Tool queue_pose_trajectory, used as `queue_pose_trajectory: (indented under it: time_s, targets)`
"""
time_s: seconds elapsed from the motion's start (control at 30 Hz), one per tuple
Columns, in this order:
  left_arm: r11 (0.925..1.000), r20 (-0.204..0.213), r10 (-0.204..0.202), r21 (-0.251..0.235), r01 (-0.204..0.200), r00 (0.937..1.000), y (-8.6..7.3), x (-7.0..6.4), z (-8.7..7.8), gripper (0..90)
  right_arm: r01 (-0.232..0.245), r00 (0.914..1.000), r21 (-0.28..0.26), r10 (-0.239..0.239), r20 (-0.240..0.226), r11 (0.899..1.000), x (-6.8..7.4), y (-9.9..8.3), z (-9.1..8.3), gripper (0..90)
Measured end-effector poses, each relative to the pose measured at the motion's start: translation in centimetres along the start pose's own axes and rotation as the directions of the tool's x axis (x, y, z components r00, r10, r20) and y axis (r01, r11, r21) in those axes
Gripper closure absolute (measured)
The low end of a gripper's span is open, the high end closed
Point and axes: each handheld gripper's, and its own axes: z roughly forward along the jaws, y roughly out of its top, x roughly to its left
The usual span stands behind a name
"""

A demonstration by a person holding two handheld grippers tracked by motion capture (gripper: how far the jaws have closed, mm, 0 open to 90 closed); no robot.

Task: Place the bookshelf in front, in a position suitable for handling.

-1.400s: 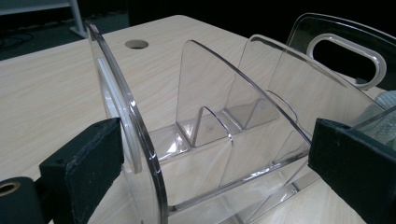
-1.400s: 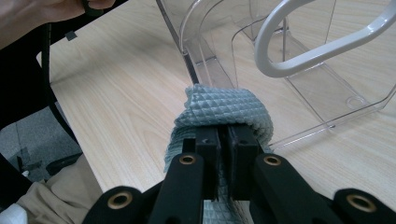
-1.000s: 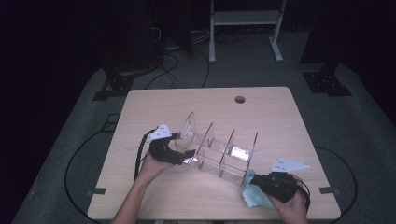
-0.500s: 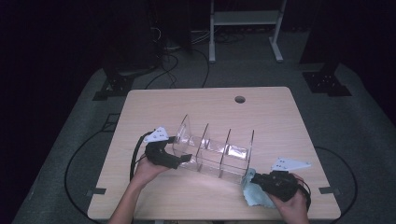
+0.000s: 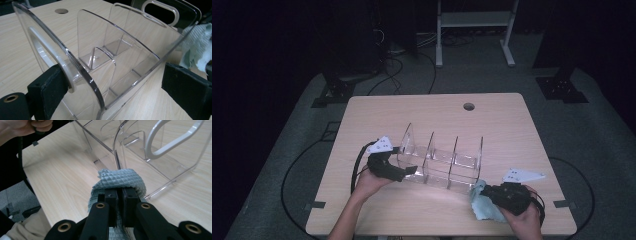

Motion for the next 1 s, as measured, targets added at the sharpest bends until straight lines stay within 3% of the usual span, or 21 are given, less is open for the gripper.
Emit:
queue_pose_trajectory:
  time_s: [0.43,1.0]
  targets:
    - [0.9995,0.03,0.023,-0.024,-0.023,0.9993,-0.6,-1.2,-0.2,14.9,-0.028,0.9965,-0.01,0.029,0.079,1.0,-3.1,1.2,0.0,85.1]
    - [0.9972,0.041,0.074,-0.007,-0.074,0.9964,-0.6,-2.8,0.2,25.1,-0.055,0.9917,-0.036,0.058,0.115,0.998,-6.6,2.4,0.3,85.1]
